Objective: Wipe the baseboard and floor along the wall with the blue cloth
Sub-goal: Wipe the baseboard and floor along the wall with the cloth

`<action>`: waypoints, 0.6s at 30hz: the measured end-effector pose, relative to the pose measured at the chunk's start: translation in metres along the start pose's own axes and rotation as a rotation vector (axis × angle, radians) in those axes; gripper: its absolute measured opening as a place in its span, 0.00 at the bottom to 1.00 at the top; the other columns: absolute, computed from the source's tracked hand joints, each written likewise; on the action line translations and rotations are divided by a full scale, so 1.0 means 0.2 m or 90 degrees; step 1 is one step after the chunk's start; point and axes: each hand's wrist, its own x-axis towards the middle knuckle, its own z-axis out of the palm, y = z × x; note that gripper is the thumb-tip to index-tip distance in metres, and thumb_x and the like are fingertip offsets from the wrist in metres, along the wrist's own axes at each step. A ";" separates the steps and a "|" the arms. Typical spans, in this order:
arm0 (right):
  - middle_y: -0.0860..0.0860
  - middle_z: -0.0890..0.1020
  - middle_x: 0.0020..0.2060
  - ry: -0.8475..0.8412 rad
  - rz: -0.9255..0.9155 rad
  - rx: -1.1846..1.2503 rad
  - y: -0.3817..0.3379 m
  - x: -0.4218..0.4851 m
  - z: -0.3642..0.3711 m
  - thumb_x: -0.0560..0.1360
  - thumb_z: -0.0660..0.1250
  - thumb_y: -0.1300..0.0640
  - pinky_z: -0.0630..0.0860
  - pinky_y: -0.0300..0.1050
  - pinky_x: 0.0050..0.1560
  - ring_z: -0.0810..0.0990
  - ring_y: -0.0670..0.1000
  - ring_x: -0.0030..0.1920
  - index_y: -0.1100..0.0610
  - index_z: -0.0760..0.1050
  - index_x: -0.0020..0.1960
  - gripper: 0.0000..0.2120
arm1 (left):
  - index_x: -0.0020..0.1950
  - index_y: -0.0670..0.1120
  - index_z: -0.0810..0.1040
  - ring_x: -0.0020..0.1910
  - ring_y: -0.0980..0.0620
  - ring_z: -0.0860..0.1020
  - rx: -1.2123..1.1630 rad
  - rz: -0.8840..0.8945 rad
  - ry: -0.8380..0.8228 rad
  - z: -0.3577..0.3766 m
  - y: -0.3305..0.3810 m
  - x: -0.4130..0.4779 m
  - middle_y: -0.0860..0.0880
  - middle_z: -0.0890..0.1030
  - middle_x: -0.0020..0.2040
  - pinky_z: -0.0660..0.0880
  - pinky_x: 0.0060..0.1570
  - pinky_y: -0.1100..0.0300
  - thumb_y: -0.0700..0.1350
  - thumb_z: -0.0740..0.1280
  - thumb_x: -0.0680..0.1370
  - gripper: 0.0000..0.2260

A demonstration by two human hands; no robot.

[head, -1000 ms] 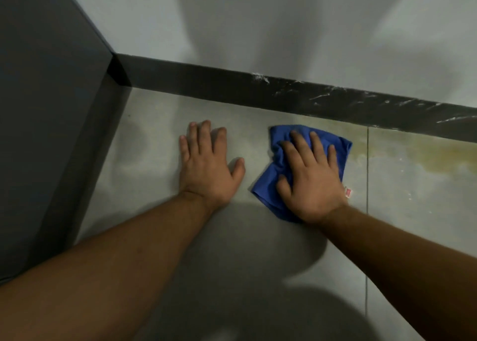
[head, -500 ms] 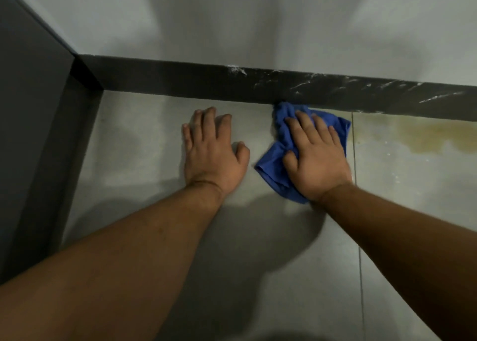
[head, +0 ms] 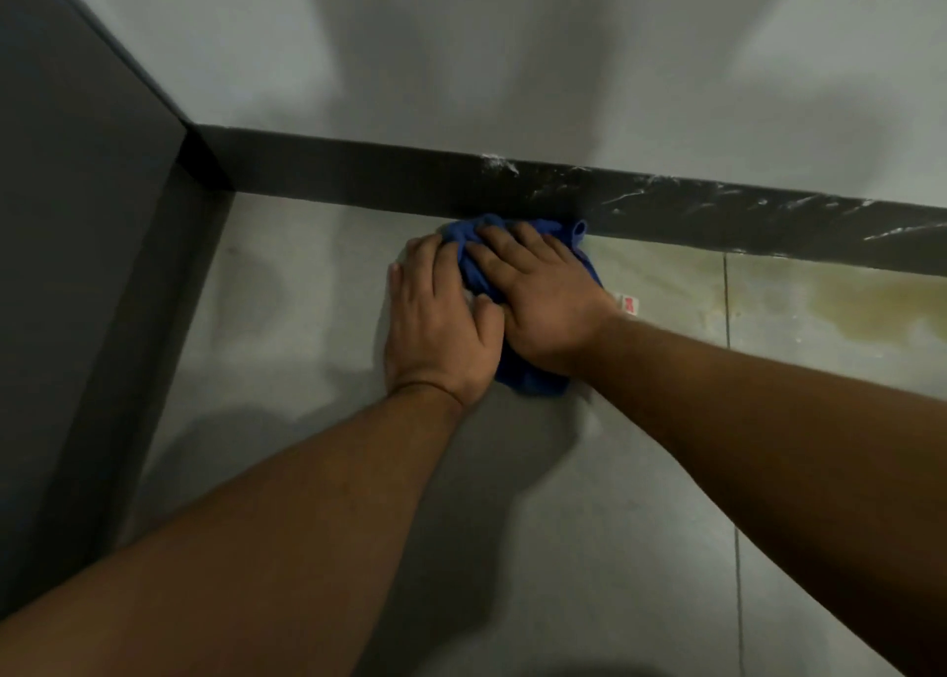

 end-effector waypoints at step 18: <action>0.50 0.53 0.83 0.105 0.177 0.007 -0.12 -0.27 0.14 0.83 0.48 0.42 0.40 0.57 0.79 0.47 0.55 0.83 0.47 0.51 0.83 0.29 | 0.71 0.48 0.73 0.80 0.45 0.60 0.032 0.023 -0.043 -0.01 -0.01 -0.02 0.46 0.68 0.78 0.56 0.80 0.43 0.57 0.53 0.75 0.29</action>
